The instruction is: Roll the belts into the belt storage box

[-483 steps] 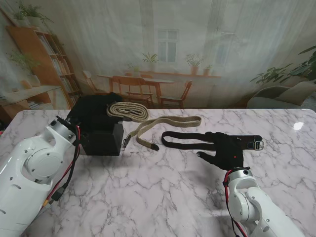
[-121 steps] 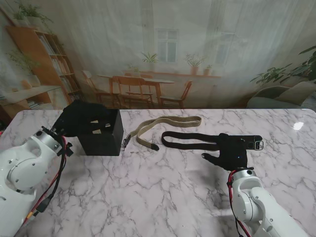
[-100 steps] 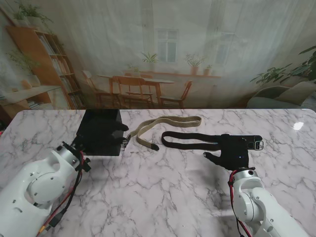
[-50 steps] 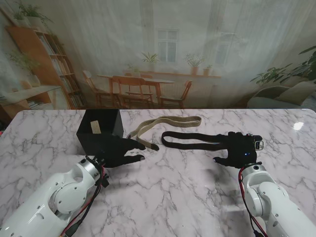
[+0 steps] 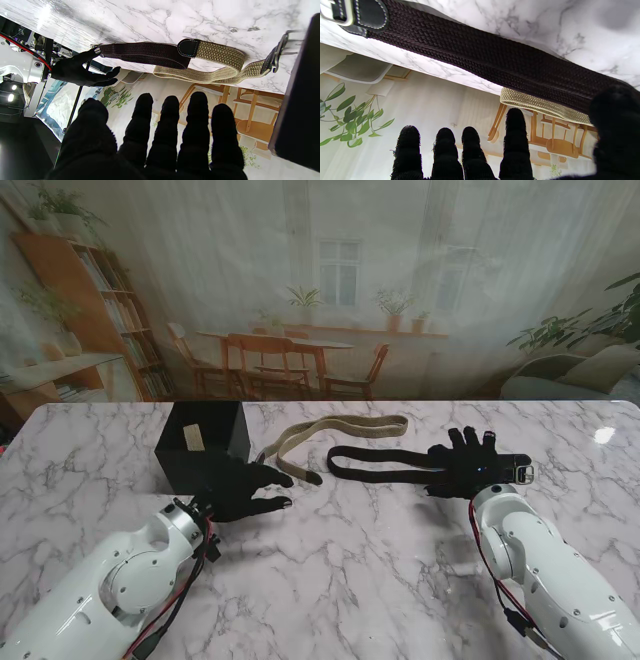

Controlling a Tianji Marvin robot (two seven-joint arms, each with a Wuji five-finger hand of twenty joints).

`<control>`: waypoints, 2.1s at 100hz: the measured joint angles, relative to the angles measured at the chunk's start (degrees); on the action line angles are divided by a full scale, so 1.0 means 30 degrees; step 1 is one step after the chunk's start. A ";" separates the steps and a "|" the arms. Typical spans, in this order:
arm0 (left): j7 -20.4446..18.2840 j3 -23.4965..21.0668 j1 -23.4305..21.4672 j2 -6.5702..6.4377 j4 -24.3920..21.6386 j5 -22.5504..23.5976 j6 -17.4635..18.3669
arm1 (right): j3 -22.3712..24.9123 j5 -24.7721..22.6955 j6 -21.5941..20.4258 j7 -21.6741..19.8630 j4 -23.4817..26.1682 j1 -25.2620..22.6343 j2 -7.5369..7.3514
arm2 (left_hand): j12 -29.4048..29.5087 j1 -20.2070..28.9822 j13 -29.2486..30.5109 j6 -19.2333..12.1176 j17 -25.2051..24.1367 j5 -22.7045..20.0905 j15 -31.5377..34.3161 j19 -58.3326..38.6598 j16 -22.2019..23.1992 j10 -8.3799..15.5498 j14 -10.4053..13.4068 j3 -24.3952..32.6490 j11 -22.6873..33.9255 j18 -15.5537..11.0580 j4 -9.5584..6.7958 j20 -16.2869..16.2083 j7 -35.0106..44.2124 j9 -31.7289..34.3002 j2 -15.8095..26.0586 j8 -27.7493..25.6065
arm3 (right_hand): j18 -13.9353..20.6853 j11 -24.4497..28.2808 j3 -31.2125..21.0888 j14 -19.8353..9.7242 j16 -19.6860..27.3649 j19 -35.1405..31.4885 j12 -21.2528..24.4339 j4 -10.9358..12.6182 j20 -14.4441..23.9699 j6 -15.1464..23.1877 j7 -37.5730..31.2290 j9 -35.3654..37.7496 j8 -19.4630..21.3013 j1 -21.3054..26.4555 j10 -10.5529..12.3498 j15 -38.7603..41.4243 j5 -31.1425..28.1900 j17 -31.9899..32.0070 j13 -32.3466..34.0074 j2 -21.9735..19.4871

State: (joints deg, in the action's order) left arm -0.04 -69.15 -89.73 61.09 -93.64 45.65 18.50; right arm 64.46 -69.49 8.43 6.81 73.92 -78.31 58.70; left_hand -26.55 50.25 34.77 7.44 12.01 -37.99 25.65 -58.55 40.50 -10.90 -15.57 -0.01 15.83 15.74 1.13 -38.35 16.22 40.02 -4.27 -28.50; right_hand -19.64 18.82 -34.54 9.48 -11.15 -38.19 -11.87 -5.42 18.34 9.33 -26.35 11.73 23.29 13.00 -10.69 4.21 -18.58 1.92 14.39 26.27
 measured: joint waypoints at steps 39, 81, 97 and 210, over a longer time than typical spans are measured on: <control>-0.0248 0.0112 0.0094 -0.0011 0.0019 -0.0141 -0.0315 | -0.2499 0.1074 0.1211 -0.0111 -0.2093 0.1731 0.0049 | 0.0081 0.0030 0.0000 0.0000 -0.0008 0.0000 -0.0003 0.0000 -0.0005 0.0000 0.0000 0.0000 -0.0013 0.0000 0.0000 0.0000 0.0000 0.0000 0.0076 -0.0001 | 0.0166 -0.0237 0.0006 -0.0008 0.0105 0.0154 0.0250 0.0000 -0.0057 0.0011 -0.0993 -0.0003 0.0689 0.0007 0.0003 -0.0006 -0.1152 0.0000 -0.0006 0.0000; -0.0369 0.0183 0.0185 -0.0007 0.0048 -0.0331 -0.0590 | -0.3050 0.1423 0.1271 -0.0102 -0.2550 0.1963 0.0097 | 0.0212 0.0051 0.0000 0.0003 -0.0038 0.0000 -0.0003 0.0000 -0.0005 0.0000 0.0000 0.0062 -0.0020 0.0000 0.0000 0.0000 0.0000 0.0000 0.0208 -0.0001 | 0.0166 0.1713 -0.2807 -0.0045 0.0145 -0.0191 -0.0485 -0.1188 -0.0839 0.3419 -0.6292 0.0726 0.3220 0.2040 0.0053 -0.0006 -0.5091 -0.0519 0.0535 0.1191; -0.0504 0.0196 0.0198 -0.0006 0.0048 -0.0392 -0.0660 | -0.3232 0.1846 0.1286 0.0500 -0.2721 0.1952 0.0172 | 0.0215 0.0272 0.0000 0.0005 -0.0038 -0.0001 -0.0003 0.0000 -0.0006 0.0000 0.0000 0.0068 -0.0023 0.0000 0.0000 0.0000 0.0000 0.0000 0.0208 -0.0001 | 0.0149 0.2757 -0.3354 -0.0064 0.0145 -0.0909 -0.1094 -0.2387 -0.1241 0.5085 -0.9422 0.2103 0.1815 0.3997 0.0273 0.0254 -0.6034 -0.0924 0.1633 0.1357; -0.0433 0.0515 0.0595 -0.0010 0.0494 -0.0352 -0.0639 | -0.1899 0.3155 -0.0338 0.3772 -0.3499 0.0674 0.0756 | 0.0224 0.0269 0.0000 0.0009 -0.0038 -0.0001 -0.0004 -0.0003 -0.0007 0.0000 -0.0001 0.0068 -0.0222 0.0000 0.0000 -0.0222 0.0000 -0.0009 0.0208 -0.0001 | -0.0103 0.8316 -0.5148 -0.3420 -0.3982 -0.5482 -0.6811 -0.3239 -0.2105 0.2574 -1.2012 1.8247 0.1625 0.5685 0.4031 0.6567 -0.7308 -0.5923 1.3682 0.1259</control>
State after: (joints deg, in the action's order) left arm -1.34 -67.60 -87.95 61.07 -92.15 44.60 16.58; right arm 58.76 -60.02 7.42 18.13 63.43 -76.29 60.97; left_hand -25.88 51.06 34.77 7.47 11.90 -37.99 25.64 -58.56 40.48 -10.90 -15.58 0.20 15.17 15.74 1.13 -39.02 16.22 39.99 -3.64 -28.51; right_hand -19.95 43.76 -49.99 -0.78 -23.09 -54.63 -32.30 -15.14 12.02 17.05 -62.39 66.47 28.17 30.05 1.41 23.91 -40.51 -15.85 55.43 30.05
